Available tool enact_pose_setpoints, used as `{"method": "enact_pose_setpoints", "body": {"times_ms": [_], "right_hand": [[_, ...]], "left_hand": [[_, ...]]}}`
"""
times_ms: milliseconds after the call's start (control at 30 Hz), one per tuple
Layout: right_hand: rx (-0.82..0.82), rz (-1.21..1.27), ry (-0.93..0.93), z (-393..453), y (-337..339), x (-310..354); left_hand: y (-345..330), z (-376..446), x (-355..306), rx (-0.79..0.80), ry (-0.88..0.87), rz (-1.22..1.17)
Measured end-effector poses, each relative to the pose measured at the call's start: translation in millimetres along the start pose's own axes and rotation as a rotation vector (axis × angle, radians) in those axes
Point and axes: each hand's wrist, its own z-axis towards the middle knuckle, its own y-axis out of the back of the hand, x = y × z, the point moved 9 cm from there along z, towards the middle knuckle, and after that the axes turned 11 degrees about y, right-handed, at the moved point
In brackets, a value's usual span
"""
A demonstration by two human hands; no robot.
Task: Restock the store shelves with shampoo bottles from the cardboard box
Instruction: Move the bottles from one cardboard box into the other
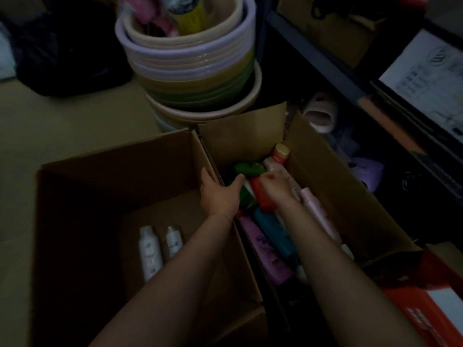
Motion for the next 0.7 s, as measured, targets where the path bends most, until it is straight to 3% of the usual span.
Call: {"method": "enact_pose_setpoints", "body": {"times_ms": [200, 300, 533, 700], "right_hand": [[0.200, -0.360, -0.017, 52, -46, -49], [0.224, -0.507, -0.077, 53, -53, -67], [0.324, -0.589, -0.043, 98, -78, -100], [0.291, -0.525, -0.026, 63, -60, -79]], "left_hand": [[-12, 9, -1, -0.049, -0.035, 0.046], [-6, 14, 3, -0.037, -0.083, -0.004], [-3, 14, 2, -0.037, -0.098, -0.047], [7, 12, 1, -0.022, -0.116, -0.078]]}}
